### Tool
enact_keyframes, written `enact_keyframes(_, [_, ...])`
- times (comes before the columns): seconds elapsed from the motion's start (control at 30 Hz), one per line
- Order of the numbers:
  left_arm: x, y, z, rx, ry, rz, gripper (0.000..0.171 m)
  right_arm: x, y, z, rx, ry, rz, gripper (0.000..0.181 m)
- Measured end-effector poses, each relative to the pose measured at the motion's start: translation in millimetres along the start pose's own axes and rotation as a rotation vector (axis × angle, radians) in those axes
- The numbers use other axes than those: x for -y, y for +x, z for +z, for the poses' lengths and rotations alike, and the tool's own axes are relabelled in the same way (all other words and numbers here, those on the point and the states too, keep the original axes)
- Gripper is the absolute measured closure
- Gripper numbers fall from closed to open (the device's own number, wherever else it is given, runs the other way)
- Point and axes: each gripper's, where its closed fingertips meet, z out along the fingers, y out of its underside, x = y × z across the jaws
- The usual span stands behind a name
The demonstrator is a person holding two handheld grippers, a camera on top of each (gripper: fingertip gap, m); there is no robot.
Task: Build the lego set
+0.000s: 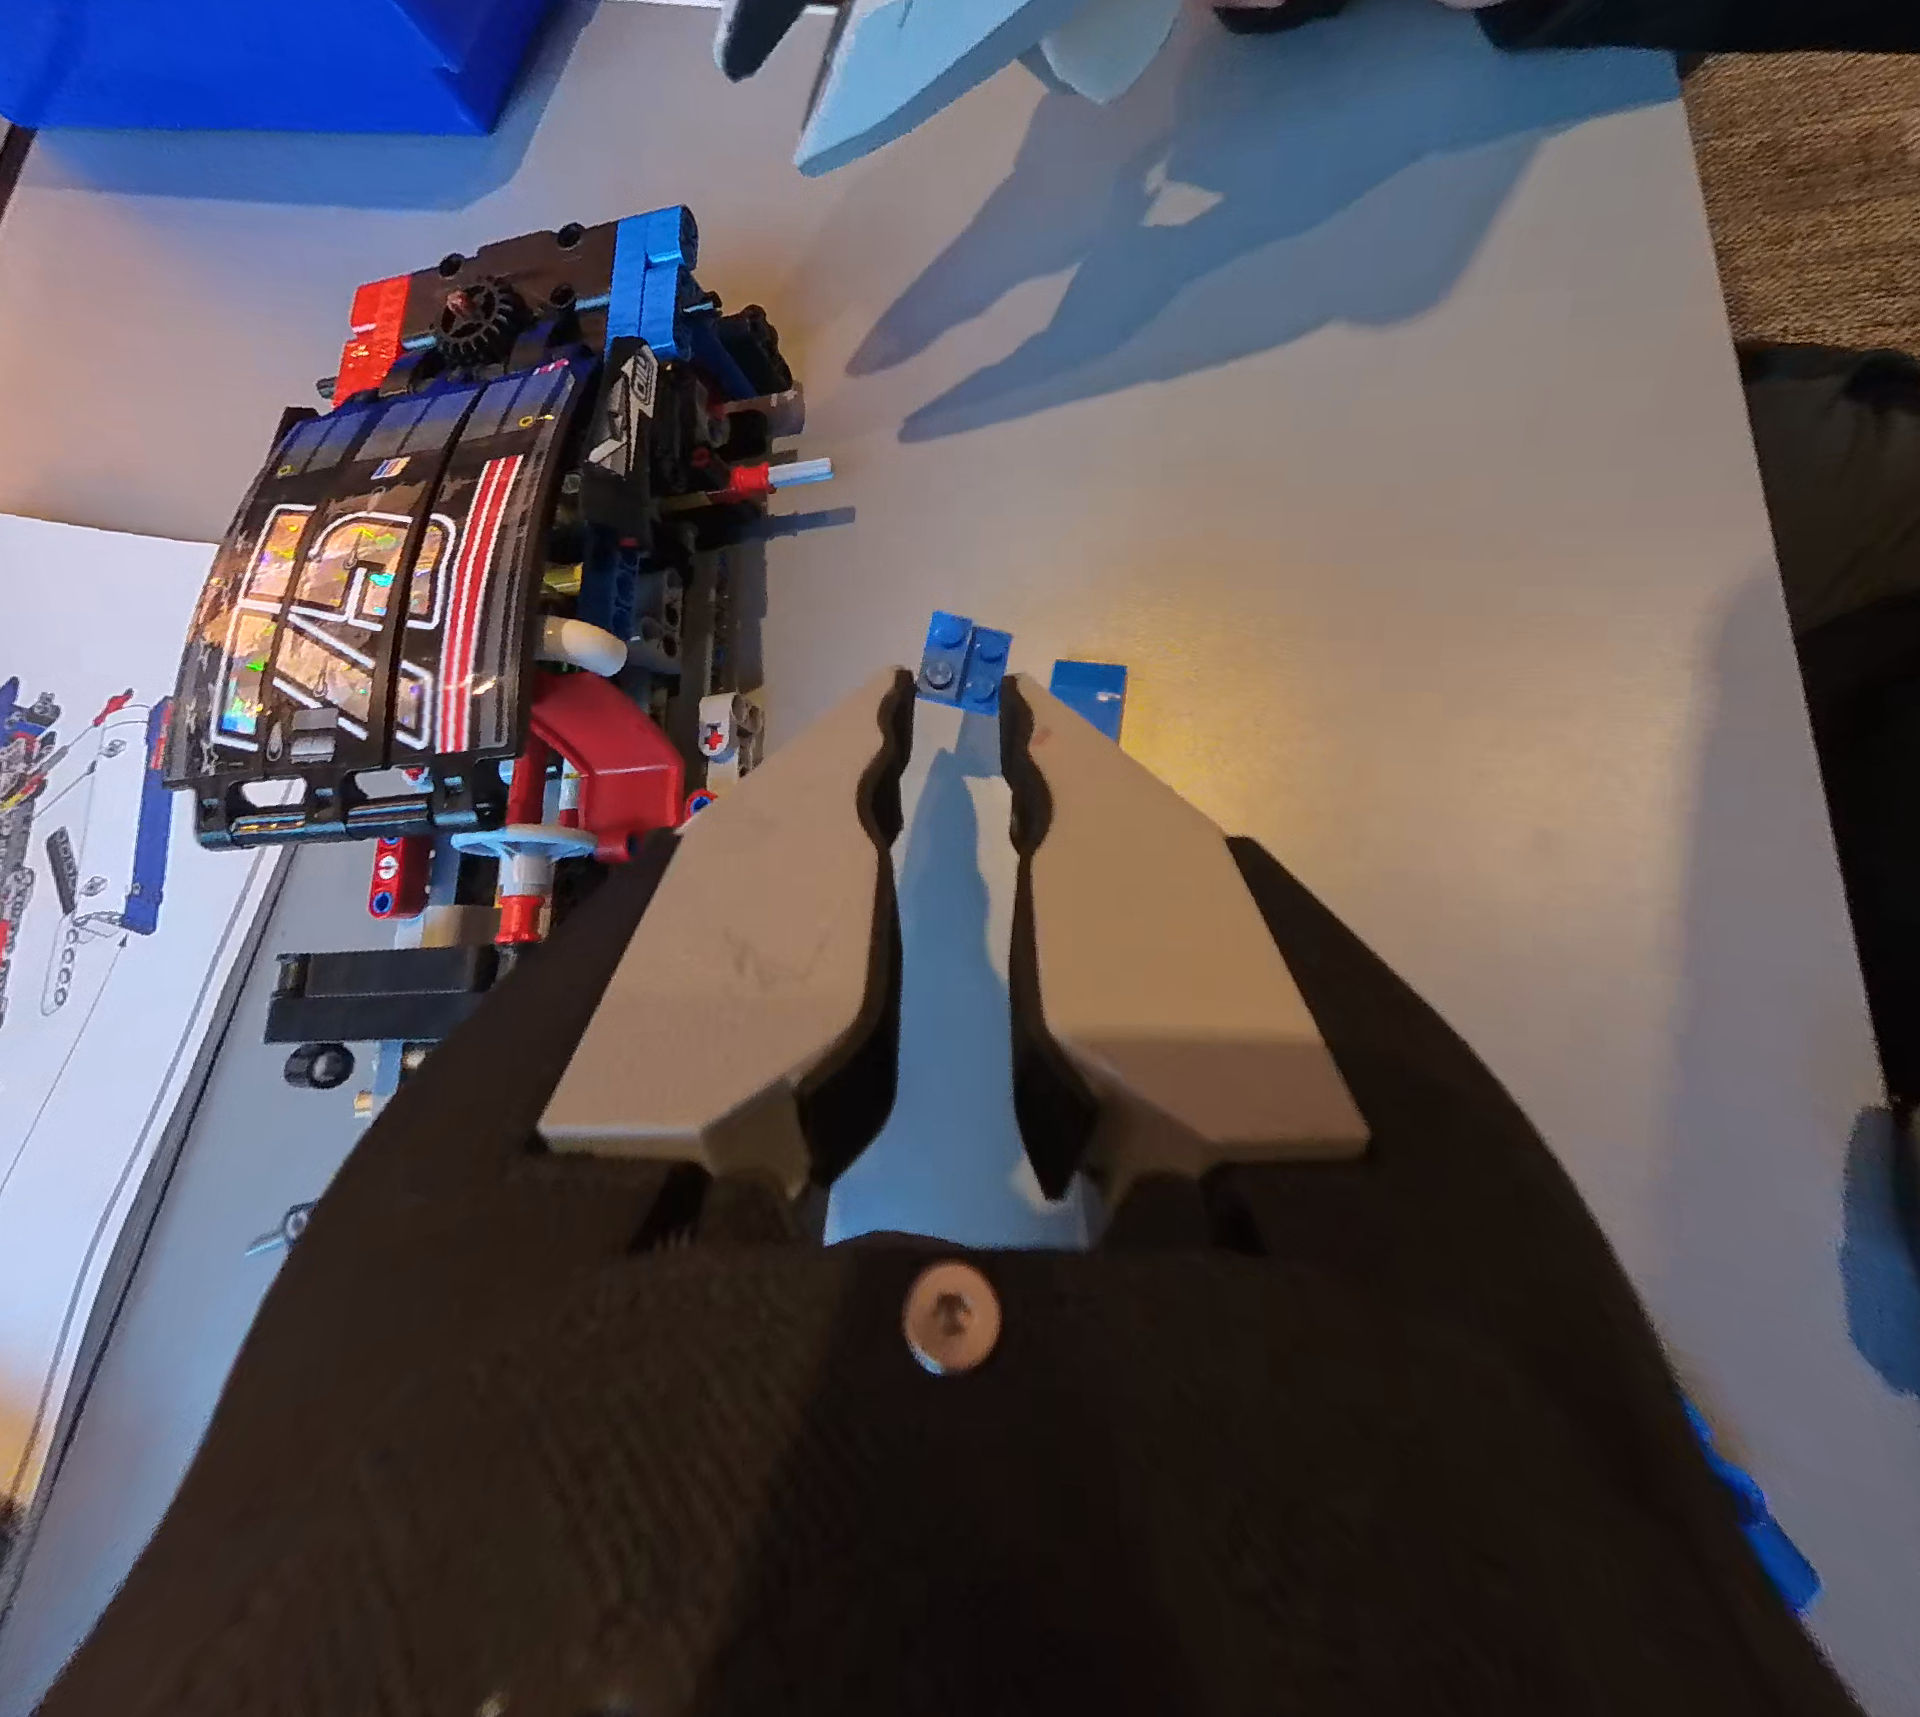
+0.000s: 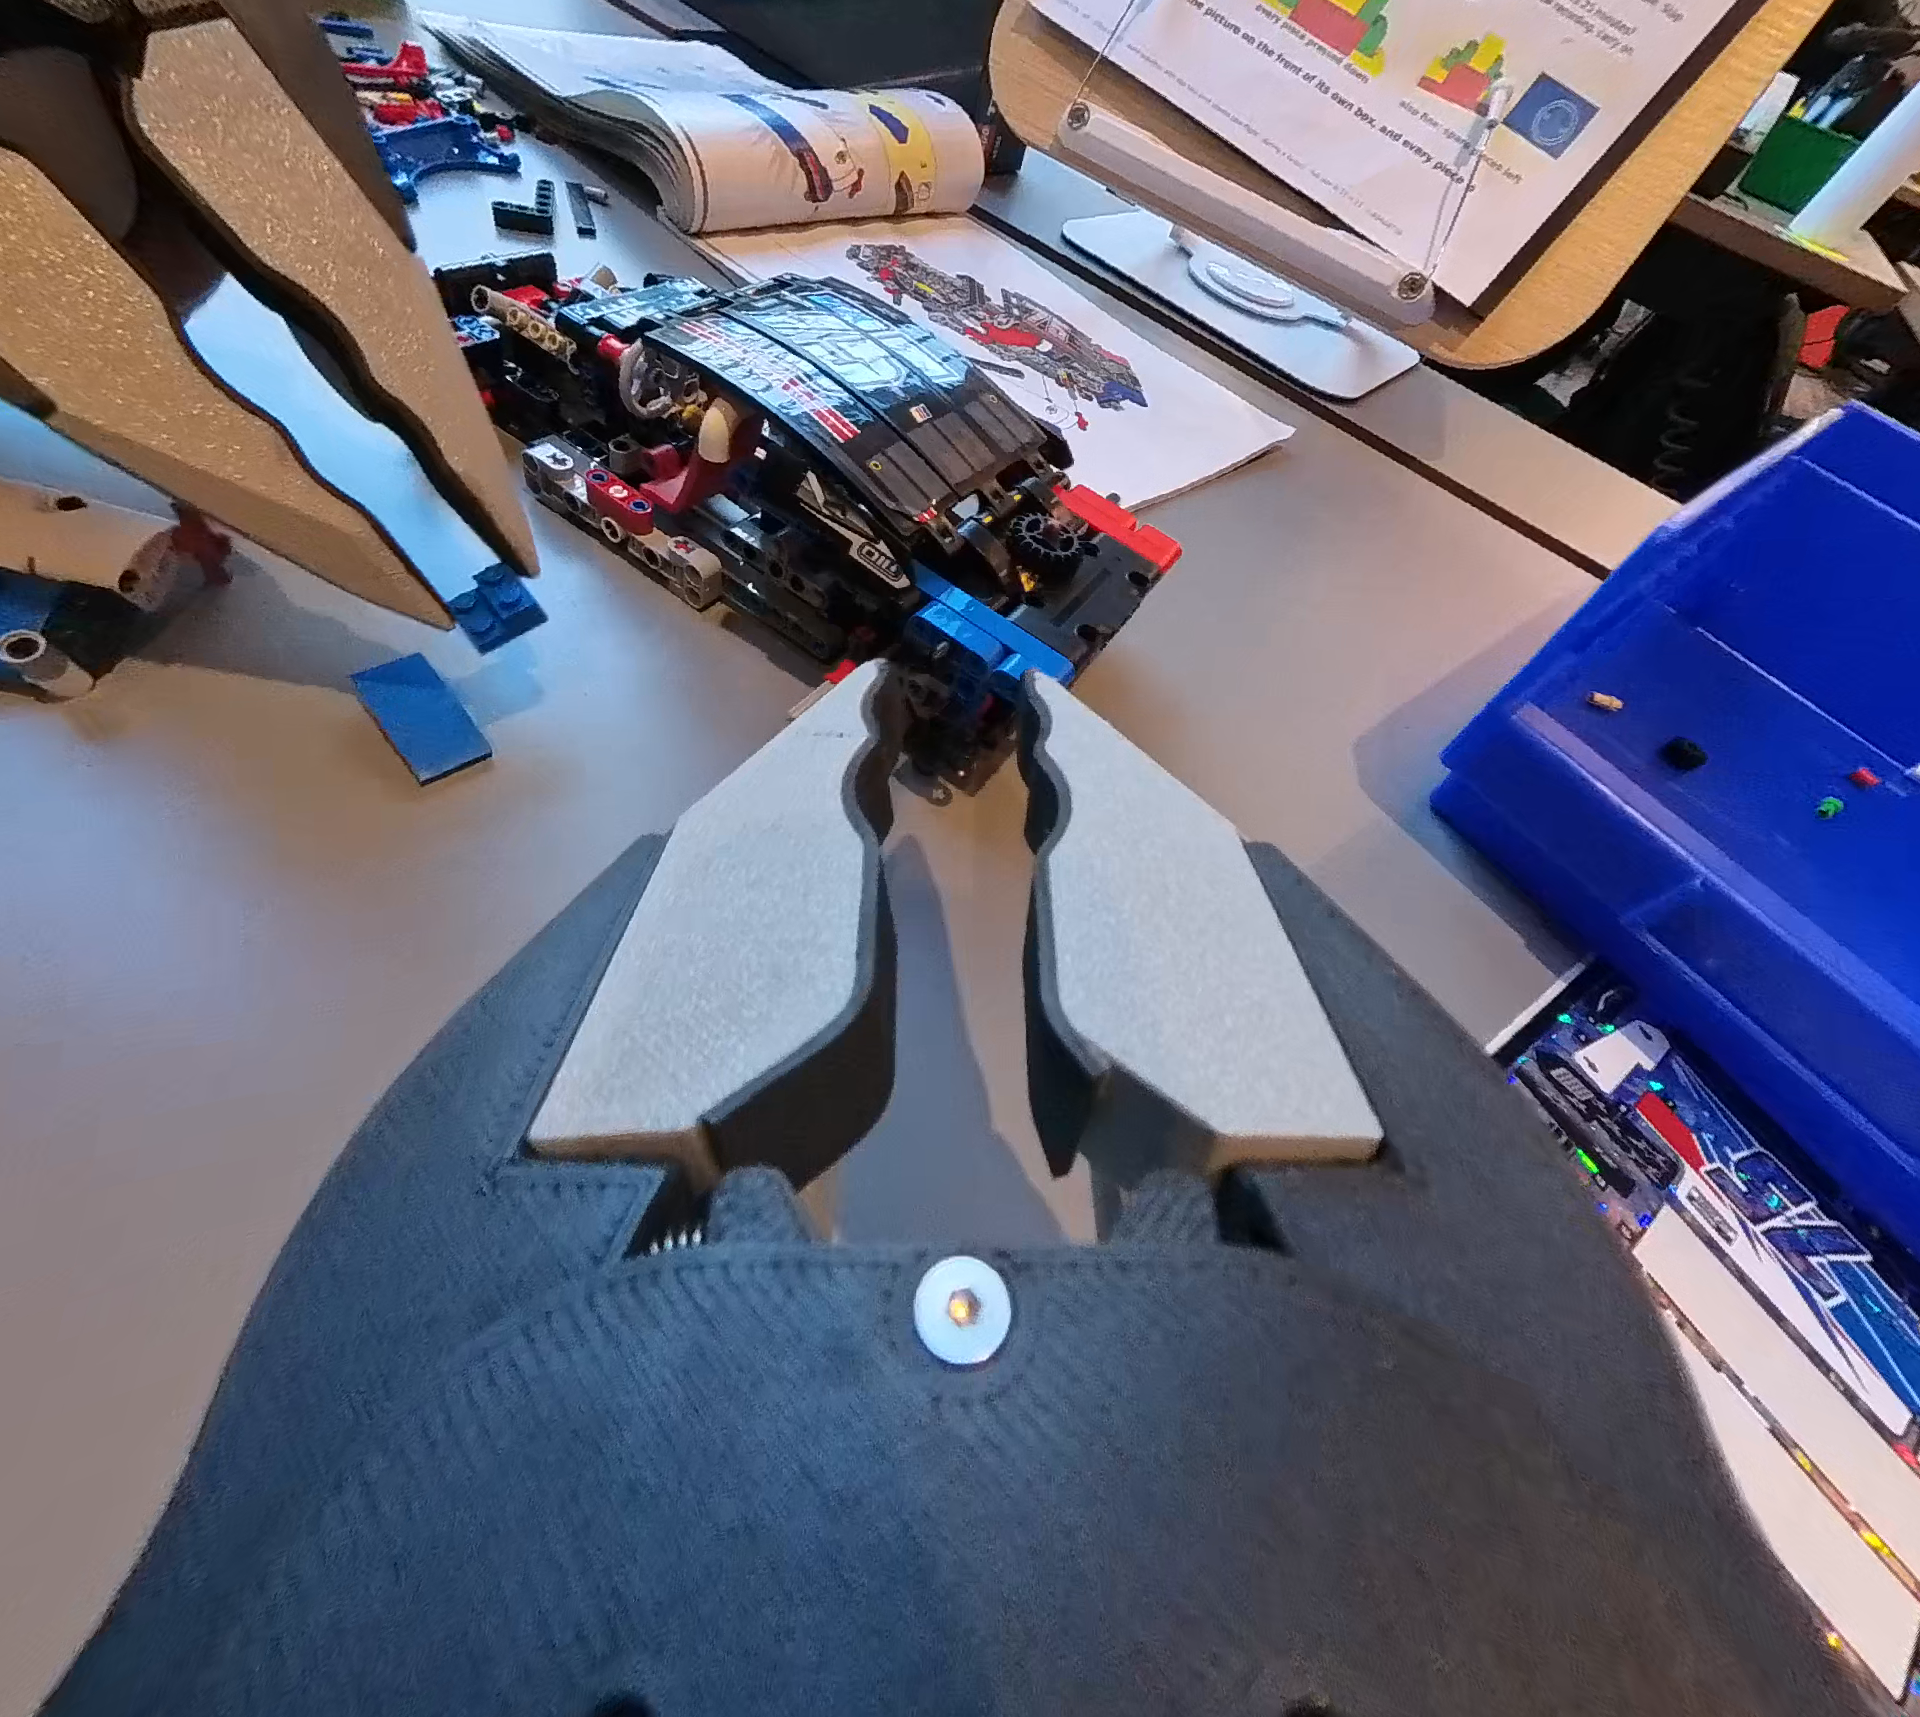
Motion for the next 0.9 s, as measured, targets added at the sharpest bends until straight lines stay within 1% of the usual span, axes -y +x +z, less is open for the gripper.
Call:
enact_keyframes(0.33, [-2.7, -7.3, -6.9, 0.028, -0.012, -0.016, 0.158, 1.7, -7.5, 3.5, 0.019, 0.003, -0.050, 0.163])
enact_keyframes(0.47, [-0.1, -7.2, -8.4, 0.032, 0.005, -0.022, 0.158, 8.0, -14.1, 11.2, 0.088, 0.033, -0.045, 0.163])
enact_keyframes(0.57, [-9.2, -8.9, -2.0, 0.040, -0.038, -0.016, 0.158, 10.1, -19.8, 16.1, 0.151, 0.039, -0.027, 0.164])
enact_keyframes(0.67, [-17.0, -10.4, 3.3, 0.038, -0.069, -0.020, 0.158, 16.8, -24.2, 15.4, 0.200, 0.085, -0.013, 0.166])
enact_keyframes(0.8, [-25.0, -18.9, 3.3, 0.062, -0.100, -0.026, 0.158, 21.1, -25.8, 15.8, 0.263, 0.110, 0.042, 0.164])
enact_keyframes(0.9, [-17.8, -20.7, -2.1, 0.064, -0.060, -0.036, 0.158, 23.2, -28.0, 15.4, 0.272, 0.125, 0.034, 0.163])
